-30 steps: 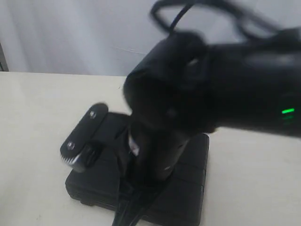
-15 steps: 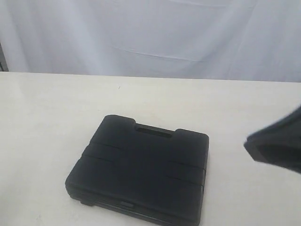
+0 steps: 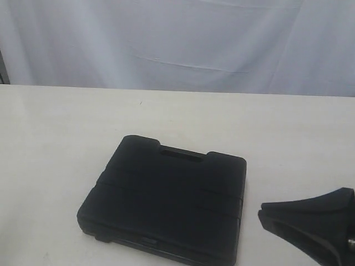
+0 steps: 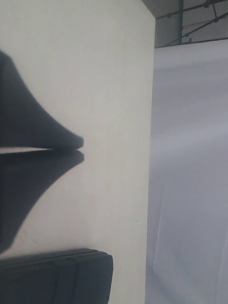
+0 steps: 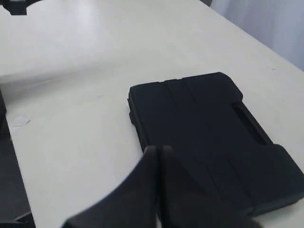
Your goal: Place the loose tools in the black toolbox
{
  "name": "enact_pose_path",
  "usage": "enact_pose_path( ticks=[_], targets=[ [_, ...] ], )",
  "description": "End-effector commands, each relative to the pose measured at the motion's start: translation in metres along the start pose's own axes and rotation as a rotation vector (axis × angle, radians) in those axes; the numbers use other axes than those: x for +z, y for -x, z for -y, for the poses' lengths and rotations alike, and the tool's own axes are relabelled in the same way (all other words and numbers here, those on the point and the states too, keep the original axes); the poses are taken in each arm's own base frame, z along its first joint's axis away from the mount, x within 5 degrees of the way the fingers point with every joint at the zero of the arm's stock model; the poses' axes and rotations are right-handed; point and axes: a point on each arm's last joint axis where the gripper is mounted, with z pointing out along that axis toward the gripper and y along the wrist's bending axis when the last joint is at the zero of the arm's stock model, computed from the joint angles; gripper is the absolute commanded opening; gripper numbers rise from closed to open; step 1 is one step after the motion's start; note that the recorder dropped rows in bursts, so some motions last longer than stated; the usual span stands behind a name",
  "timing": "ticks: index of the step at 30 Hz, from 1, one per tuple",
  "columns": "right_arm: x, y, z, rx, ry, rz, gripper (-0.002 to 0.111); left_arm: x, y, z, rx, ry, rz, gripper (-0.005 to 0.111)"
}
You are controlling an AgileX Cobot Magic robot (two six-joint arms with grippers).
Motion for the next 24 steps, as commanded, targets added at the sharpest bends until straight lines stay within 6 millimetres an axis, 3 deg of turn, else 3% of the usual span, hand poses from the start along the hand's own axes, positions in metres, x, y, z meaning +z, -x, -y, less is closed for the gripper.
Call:
enact_pose_path(
  ticks=[1, 6, 11, 18, 24],
  targets=[
    [-0.007, -0.005, 0.003, 0.005, -0.023, -0.027, -0.001, 0.000, -0.001, 0.000, -0.002, -0.003, 0.000, 0.000],
    [-0.014, -0.010, 0.007, -0.027, -0.064, -0.056, -0.001, 0.000, -0.001, 0.000, -0.002, -0.003, 0.000, 0.000],
    [-0.032, -0.017, 0.017, 0.091, -0.152, 0.012, -0.001, 0.000, -0.001, 0.000, -0.002, -0.003, 0.000, 0.000],
    [-0.060, -0.027, 0.032, 0.286, -0.418, 0.203, -0.001, 0.000, -0.001, 0.000, -0.002, -0.003, 0.000, 0.000],
    [-0.081, -0.034, 0.028, 0.198, -0.585, 0.234, -0.001, 0.000, -0.001, 0.000, -0.002, -0.003, 0.000, 0.000]
  ],
)
